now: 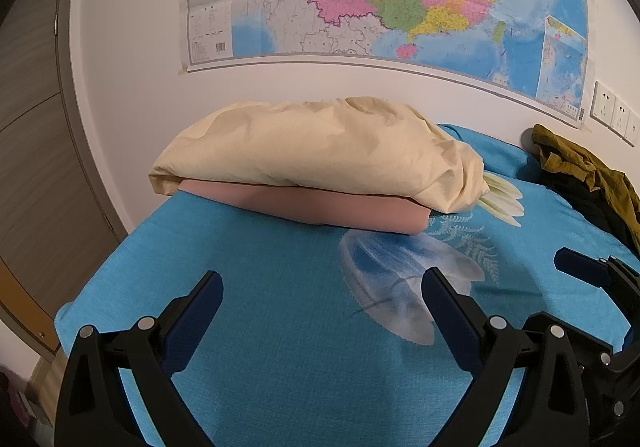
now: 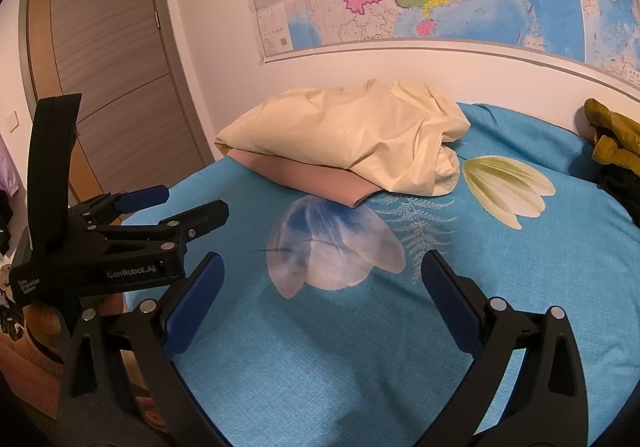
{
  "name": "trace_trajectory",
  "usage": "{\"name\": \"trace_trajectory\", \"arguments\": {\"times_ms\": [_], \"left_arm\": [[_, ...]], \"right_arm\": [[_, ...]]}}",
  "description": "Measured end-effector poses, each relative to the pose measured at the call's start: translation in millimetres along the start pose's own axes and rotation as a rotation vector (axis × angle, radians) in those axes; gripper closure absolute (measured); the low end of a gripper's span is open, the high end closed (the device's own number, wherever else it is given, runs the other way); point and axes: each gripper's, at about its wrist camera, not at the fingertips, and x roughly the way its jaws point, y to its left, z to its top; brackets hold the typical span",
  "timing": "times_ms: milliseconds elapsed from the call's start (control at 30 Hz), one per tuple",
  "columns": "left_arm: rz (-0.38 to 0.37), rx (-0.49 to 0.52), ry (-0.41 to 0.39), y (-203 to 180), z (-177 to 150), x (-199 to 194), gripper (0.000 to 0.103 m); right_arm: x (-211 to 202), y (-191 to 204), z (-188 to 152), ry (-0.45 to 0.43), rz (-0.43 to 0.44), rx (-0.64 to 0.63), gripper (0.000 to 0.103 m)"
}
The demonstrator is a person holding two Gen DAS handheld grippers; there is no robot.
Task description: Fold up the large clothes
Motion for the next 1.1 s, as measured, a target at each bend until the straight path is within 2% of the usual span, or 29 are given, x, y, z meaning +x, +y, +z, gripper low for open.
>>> {"name": "trace_trajectory", "arguments": {"times_ms": [833, 1000, 1100], "left_arm": [[-0.002, 0.001, 0.001, -4, -2, 1, 0.007], [-0.010, 0.003, -0.018, -6, -2, 1, 0.007], [-0.039, 0.004, 0.010, -9, -2, 6, 0.007]], "right_arm": [[1, -2, -2, 0.001, 0.001, 0.008, 0.006], [-2, -5, -3, -0.002, -0.004, 0.015, 0.006], [-5, -13, -5, -0.003, -0.017, 0.033, 0.006]]}}
